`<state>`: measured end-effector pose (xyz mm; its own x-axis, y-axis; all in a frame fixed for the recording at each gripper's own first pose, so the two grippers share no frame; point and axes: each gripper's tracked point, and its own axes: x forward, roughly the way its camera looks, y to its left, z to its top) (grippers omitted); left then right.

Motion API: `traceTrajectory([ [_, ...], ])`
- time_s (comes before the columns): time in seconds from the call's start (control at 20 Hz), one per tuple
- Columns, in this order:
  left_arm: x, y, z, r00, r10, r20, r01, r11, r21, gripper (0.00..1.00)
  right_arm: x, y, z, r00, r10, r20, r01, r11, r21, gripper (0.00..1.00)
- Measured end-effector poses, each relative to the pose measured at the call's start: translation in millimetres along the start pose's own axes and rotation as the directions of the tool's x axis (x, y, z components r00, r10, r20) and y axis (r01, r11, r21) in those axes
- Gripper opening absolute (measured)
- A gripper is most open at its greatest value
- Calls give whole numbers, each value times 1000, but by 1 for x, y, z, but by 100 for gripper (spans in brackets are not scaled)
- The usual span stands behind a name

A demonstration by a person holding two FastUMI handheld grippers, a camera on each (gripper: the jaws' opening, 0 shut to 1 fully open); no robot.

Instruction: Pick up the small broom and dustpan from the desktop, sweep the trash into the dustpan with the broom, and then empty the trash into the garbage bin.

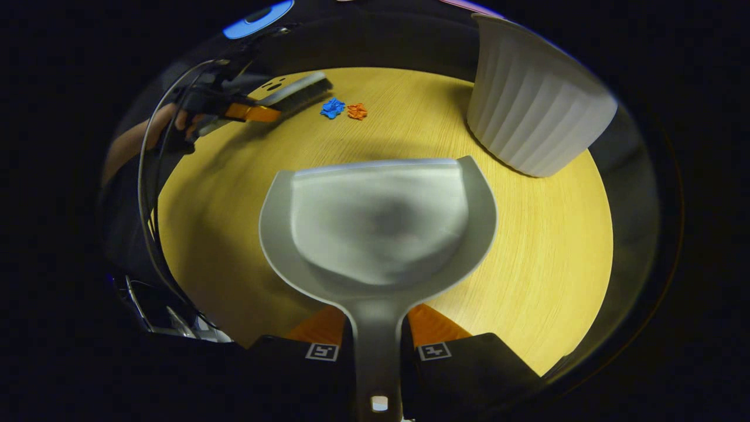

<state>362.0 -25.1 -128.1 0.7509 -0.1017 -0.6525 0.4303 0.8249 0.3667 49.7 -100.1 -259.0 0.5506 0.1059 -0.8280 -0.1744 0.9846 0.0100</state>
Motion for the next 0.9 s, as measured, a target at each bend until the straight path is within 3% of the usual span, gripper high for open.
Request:
traceTrajectory([
  [0.05,7,-2,8,1000,-2,2,2,999,43,25,0,-2,-1,1000,5,-2,-5,1000,-10,34],
  [0.1,12,-5,15,1000,-17,8,16,996,85,25,0,-3,-2,1000,11,-9,-11,1000,-20,38],
  [0.25,28,-26,37,995,-101,25,94,976,199,25,4,-5,-5,999,28,-35,-29,999,-31,34],
  [0.3,32,-36,40,989,-146,14,138,962,237,26,5,-4,-5,999,31,-39,-32,999,-37,38],
  [0.5,29,-73,44,954,-297,-43,293,892,343,26,6,1,-4,999,30,-35,-33,998,-62,34],
  [0.65,15,-101,35,913,-398,-90,404,852,334,27,13,0,-1,999,36,-34,-39,995,-89,34],
  [0.9,-29,-155,2,819,-553,-152,573,790,217,26,16,0,-1,999,39,-25,-41,994,-101,34],
])
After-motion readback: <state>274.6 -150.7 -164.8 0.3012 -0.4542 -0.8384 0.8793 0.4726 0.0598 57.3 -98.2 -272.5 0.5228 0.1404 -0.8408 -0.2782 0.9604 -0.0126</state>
